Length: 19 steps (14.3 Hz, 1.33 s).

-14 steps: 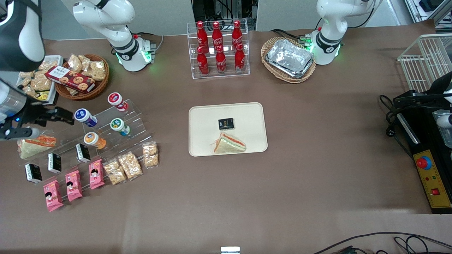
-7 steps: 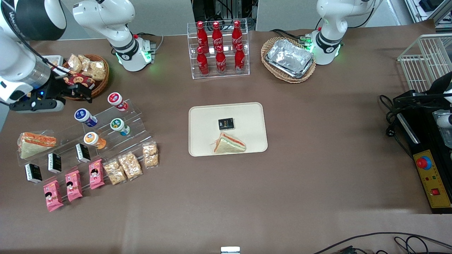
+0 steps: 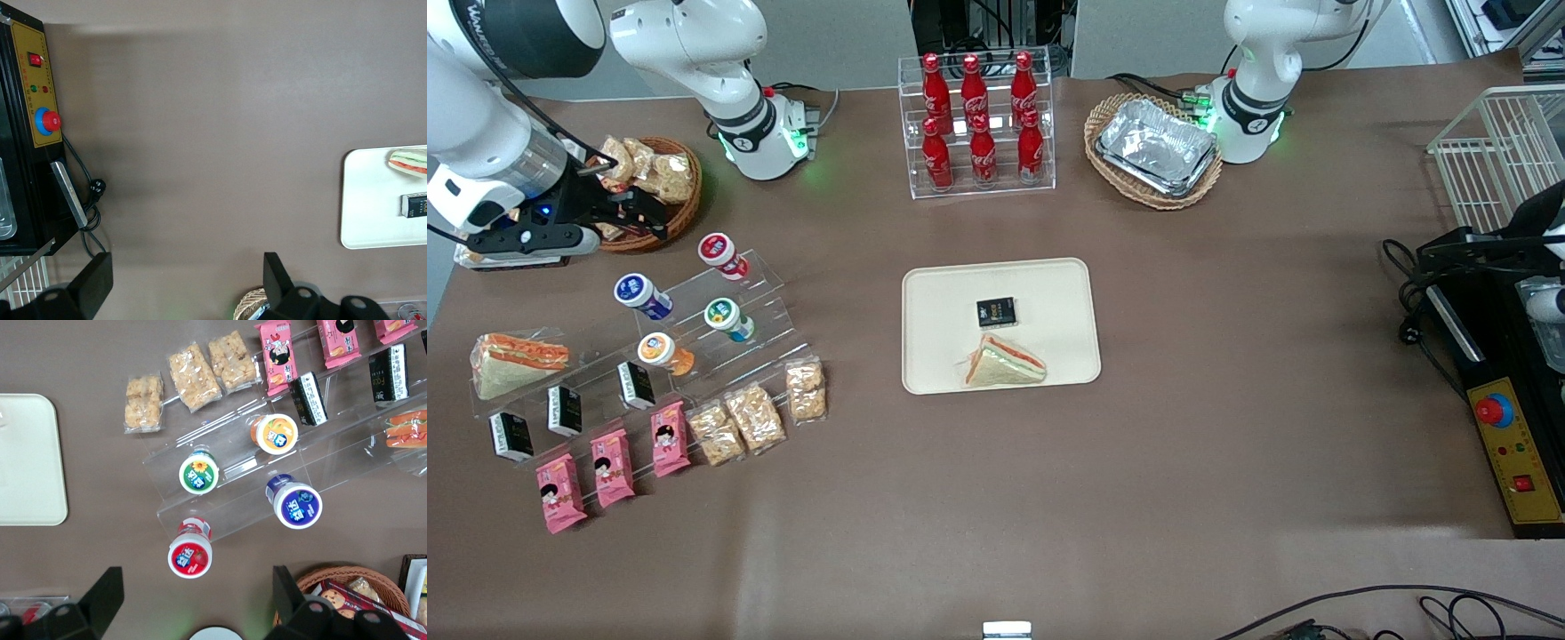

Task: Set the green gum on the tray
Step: 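Lower the right gripper onto the green-lidded gum bottle and close it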

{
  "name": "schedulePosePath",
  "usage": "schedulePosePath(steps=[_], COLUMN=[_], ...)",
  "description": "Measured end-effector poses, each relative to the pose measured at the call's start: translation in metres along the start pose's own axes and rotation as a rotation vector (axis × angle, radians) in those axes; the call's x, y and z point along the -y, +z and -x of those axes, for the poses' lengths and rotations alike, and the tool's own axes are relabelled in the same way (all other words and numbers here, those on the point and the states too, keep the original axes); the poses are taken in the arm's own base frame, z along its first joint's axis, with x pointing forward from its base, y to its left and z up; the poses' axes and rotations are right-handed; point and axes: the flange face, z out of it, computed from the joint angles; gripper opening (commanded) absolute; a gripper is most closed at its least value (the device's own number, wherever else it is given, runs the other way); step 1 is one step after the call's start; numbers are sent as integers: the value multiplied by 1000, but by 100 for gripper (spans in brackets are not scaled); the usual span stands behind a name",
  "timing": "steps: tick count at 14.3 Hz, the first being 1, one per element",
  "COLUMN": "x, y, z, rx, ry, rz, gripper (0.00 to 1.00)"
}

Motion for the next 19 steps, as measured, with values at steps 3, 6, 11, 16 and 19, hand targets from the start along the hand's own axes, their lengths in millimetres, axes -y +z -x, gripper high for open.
schedulePosePath(steps=[3, 6, 11, 16, 19], x=[2, 10, 11, 11, 11], y=[25, 70, 146, 197, 215], z=[-4, -8, -21, -25, -26], rx=[-23, -49, -38, -54, -66], ry=[-4, -20, -21, -21, -20], rz=[-1, -1, 2, 4, 4], gripper=[100, 99, 99, 99, 99])
